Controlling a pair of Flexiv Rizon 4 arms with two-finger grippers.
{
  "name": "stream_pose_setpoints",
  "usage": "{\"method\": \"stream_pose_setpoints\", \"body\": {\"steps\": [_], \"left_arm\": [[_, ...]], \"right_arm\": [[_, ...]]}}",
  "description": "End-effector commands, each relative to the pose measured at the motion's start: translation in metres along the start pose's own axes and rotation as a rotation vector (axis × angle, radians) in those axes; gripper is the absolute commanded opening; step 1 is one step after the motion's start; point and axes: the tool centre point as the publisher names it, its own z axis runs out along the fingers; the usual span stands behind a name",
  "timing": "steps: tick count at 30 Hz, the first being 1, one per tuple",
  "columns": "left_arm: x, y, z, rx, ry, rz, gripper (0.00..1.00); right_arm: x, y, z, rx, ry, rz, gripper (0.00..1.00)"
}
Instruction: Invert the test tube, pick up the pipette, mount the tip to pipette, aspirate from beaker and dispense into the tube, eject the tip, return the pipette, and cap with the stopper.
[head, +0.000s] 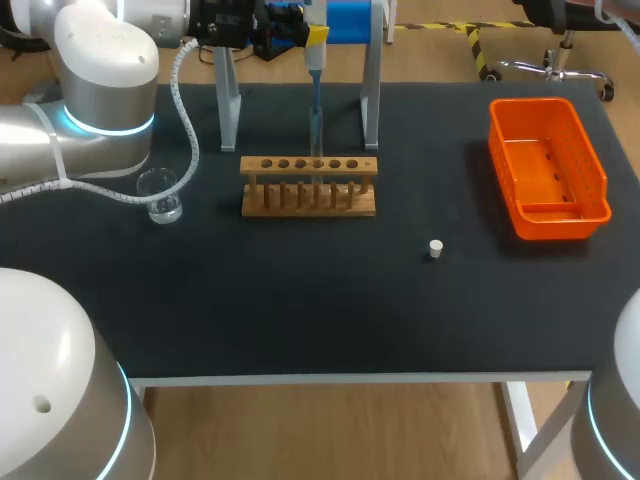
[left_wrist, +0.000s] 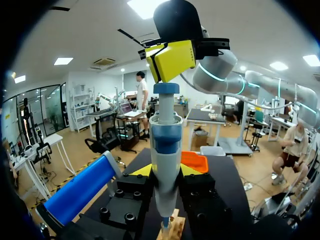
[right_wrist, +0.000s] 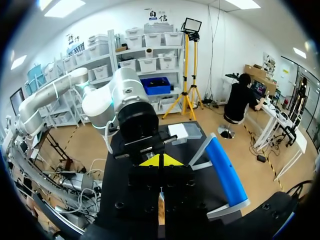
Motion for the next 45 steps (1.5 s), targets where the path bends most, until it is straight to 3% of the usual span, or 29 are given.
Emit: {"method": "stream_pose_setpoints", "body": {"steps": [1, 38, 45], "left_arm": [[0.0, -0.001, 0.0, -0.002, -0.002, -0.001, 0.0], [0.0, -0.001, 0.0, -0.002, -0.002, -0.001, 0.0], [0.0, -0.001, 0.0, -0.002, -0.002, -0.001, 0.0]], "right_arm": [[-0.001, -0.001, 0.0, 0.009, 0.003, 0.004, 0.0], [0.001, -0.027, 0.016, 0.055, 0.04, 0.037, 0.0], [0.003, -0.019, 0.007, 0.034, 0.037, 0.023, 0.0]]}}
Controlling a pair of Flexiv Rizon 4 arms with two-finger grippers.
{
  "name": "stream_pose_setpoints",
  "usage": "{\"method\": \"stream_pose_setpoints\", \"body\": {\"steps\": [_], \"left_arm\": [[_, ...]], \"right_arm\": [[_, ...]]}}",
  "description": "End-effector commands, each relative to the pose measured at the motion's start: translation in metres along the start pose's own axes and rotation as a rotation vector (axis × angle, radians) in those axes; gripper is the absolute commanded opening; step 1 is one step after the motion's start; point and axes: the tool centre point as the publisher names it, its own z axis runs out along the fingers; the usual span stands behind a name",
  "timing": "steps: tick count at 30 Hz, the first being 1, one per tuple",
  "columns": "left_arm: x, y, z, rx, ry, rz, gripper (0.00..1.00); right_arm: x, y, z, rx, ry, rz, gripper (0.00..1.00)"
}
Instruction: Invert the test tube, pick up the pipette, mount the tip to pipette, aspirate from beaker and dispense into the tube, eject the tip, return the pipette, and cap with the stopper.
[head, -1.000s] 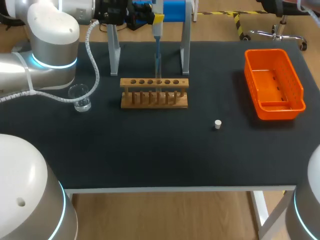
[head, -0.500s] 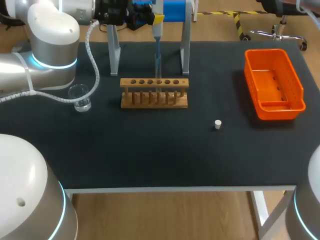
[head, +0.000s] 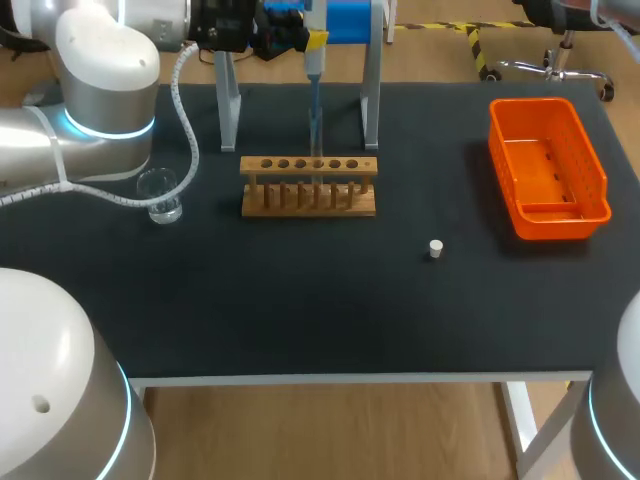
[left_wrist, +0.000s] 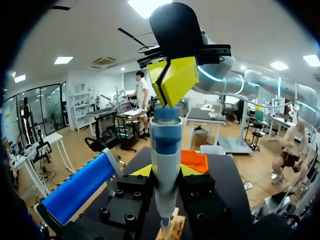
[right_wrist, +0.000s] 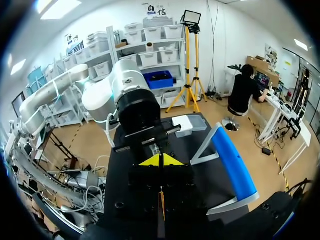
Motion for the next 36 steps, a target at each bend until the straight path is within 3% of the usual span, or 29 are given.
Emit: {"method": "stream_pose_setpoints", "body": {"steps": [1, 3, 4, 6, 7, 12, 20, 30, 36], "left_arm": [[0.0, -0.006, -0.001, 0.001, -0.002, 0.001, 0.0], [0.0, -0.006, -0.001, 0.001, -0.002, 0.001, 0.0], [0.0, -0.006, -0.001, 0.001, -0.002, 0.001, 0.0], [0.0, -0.006, -0.001, 0.001, -0.002, 0.001, 0.0], [0.0, -0.006, -0.001, 0.001, -0.002, 0.001, 0.0], [0.0, -0.006, -0.001, 0.001, -0.002, 0.001, 0.0], [0.0, -0.006, -0.001, 0.001, -0.002, 0.001, 0.0], [0.0, -0.006, -0.001, 0.001, -0.002, 0.001, 0.0], [0.0, -0.006, -0.001, 0.001, -0.002, 0.001, 0.0]], "right_arm": [[0.002, 0.003, -0.008, -0.019, -0.001, -0.019, 0.0], [0.004, 0.008, -0.015, -0.036, -0.006, -0.03, 0.0], [0.005, 0.011, -0.02, -0.046, -0.013, -0.033, 0.26], [0.006, 0.014, -0.029, -0.065, -0.017, -0.042, 0.9], [0.007, 0.015, -0.034, -0.072, -0.02, -0.05, 1.0], [0.008, 0.006, -0.058, -0.115, -0.013, -0.081, 1.0], [0.002, -0.054, -0.082, -0.14, -0.012, -0.133, 1.0], [0.002, -0.122, -0.068, -0.123, 0.054, -0.16, 1.0], [0.005, -0.164, -0.036, -0.099, 0.075, -0.15, 1.0]]}}
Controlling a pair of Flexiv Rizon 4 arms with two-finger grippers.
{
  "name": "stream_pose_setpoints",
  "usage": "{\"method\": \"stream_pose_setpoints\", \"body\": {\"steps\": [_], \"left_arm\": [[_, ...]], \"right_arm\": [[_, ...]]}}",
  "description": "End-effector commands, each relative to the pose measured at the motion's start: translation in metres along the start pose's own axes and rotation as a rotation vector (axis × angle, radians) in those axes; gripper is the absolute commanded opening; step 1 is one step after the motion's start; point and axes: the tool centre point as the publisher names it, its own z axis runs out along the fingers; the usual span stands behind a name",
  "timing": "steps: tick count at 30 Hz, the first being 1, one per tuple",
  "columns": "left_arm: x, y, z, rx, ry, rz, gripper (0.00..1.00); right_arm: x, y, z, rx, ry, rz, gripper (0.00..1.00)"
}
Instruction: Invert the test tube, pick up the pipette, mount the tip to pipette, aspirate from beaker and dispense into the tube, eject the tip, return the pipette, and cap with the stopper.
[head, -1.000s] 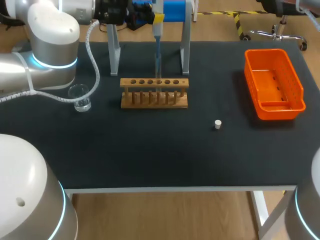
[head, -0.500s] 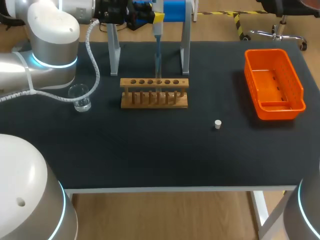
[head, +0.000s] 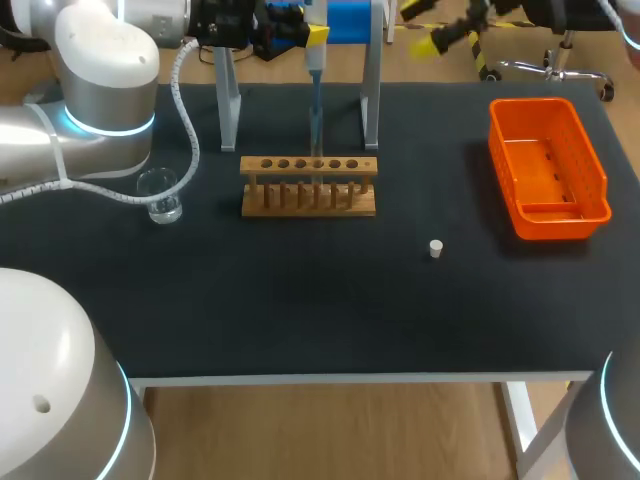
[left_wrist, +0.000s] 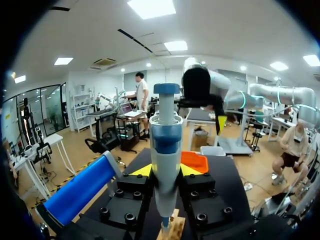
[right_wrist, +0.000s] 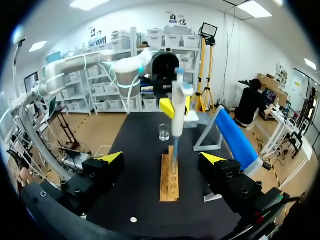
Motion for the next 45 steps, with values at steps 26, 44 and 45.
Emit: {"method": "stream_pose_setpoints", "body": {"steps": [26, 44, 45], "left_arm": [[0.0, -0.001, 0.0, -0.002, -0.001, -0.001, 0.0], [0.0, -0.001, 0.0, -0.002, -0.001, -0.001, 0.0], [0.0, -0.001, 0.0, -0.002, -0.001, -0.001, 0.0]], "right_arm": [[-0.009, -0.079, 0.136, -0.003, 0.065, -0.097, 1.0], [-0.013, -0.1, 0.191, 0.049, -0.011, -0.055, 1.0], [-0.013, -0.101, 0.192, 0.049, -0.01, -0.053, 1.0]]}}
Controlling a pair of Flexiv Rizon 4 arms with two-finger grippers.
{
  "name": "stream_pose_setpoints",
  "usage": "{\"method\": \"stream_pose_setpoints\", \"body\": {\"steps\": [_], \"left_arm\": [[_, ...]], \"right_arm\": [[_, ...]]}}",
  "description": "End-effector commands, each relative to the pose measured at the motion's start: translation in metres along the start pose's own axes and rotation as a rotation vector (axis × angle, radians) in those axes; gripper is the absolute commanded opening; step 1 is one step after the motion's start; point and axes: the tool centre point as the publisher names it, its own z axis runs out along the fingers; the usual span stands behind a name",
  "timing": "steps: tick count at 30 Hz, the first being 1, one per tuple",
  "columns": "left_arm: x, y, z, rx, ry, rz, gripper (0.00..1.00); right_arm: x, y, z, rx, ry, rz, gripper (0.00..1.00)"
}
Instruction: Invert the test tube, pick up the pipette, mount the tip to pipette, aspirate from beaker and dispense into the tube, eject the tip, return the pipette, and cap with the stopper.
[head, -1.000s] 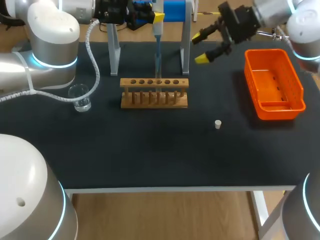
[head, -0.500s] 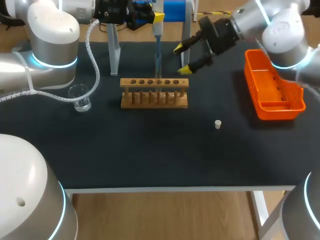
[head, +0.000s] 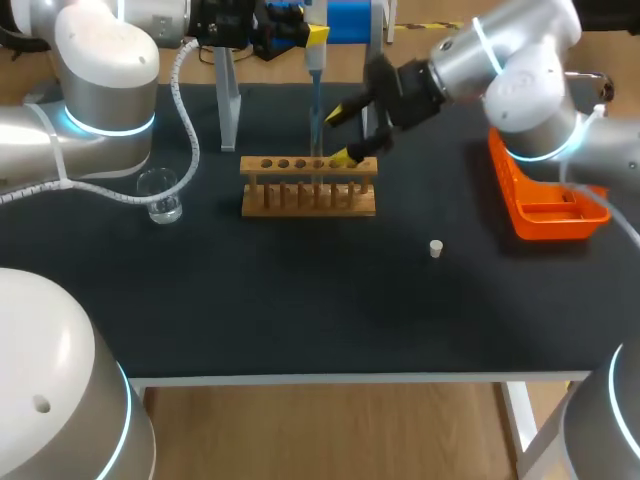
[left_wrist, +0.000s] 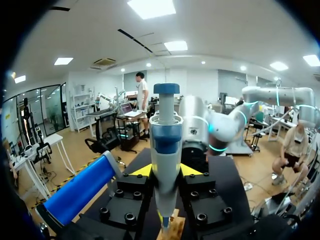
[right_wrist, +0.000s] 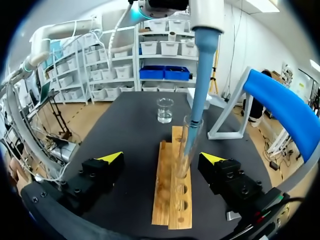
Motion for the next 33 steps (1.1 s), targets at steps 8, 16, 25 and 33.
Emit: {"method": "stream_pose_setpoints", "body": {"steps": [8, 16, 25, 33], "left_arm": [[0.0, -0.001, 0.0, -0.002, -0.001, -0.001, 0.0], [0.0, -0.001, 0.0, -0.002, -0.001, -0.001, 0.0], [0.0, -0.001, 0.0, -0.002, -0.001, -0.001, 0.0], [0.0, -0.001, 0.0, -0.002, -0.001, -0.001, 0.0]], "right_arm": [[-0.006, -0.005, 0.023, 0.003, -0.014, 0.0, 1.0], [-0.013, -0.004, 0.037, 0.007, -0.01, -0.01, 1.0], [-0.018, -0.007, 0.048, 0.028, -0.012, -0.012, 1.0], [-0.022, -0.007, 0.051, 0.029, -0.018, 0.0, 1.0]]}}
